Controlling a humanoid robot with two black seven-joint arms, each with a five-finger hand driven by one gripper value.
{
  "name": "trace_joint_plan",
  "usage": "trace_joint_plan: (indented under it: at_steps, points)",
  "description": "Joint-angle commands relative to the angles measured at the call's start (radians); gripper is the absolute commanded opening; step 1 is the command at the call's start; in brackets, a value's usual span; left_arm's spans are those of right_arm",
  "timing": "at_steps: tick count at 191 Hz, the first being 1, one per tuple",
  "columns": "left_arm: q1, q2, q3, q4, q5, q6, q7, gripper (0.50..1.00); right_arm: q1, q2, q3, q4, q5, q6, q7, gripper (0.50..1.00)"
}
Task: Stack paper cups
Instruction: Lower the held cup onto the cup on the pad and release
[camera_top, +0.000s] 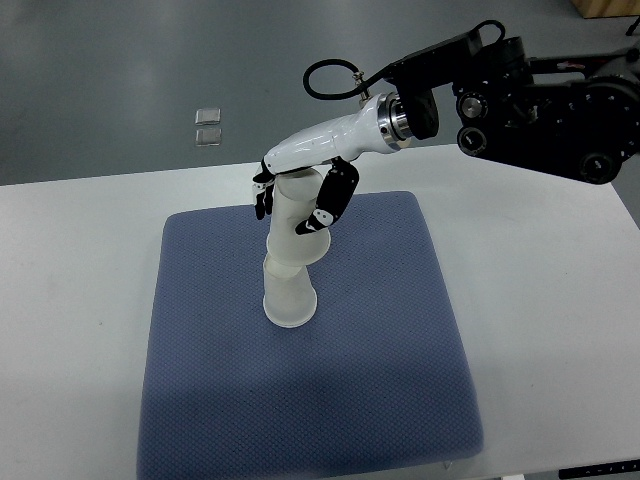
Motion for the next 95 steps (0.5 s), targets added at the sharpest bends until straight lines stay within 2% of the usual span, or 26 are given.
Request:
trace_joint_plan:
  at_steps: [1,95]
  points:
    - [0.000,0.000,0.000,0.000,0.000,-0.001,0.000,1.000,-0.001,0.017,0.002,-0.001,0.003,-0.001,-0.001,0.641]
    - [0.000,0.000,0.000,0.000,0.001,0.000,0.000,1.000,-0.059,0.076,0.002,-0.070,0.001,-0.013,0.001,0.641]
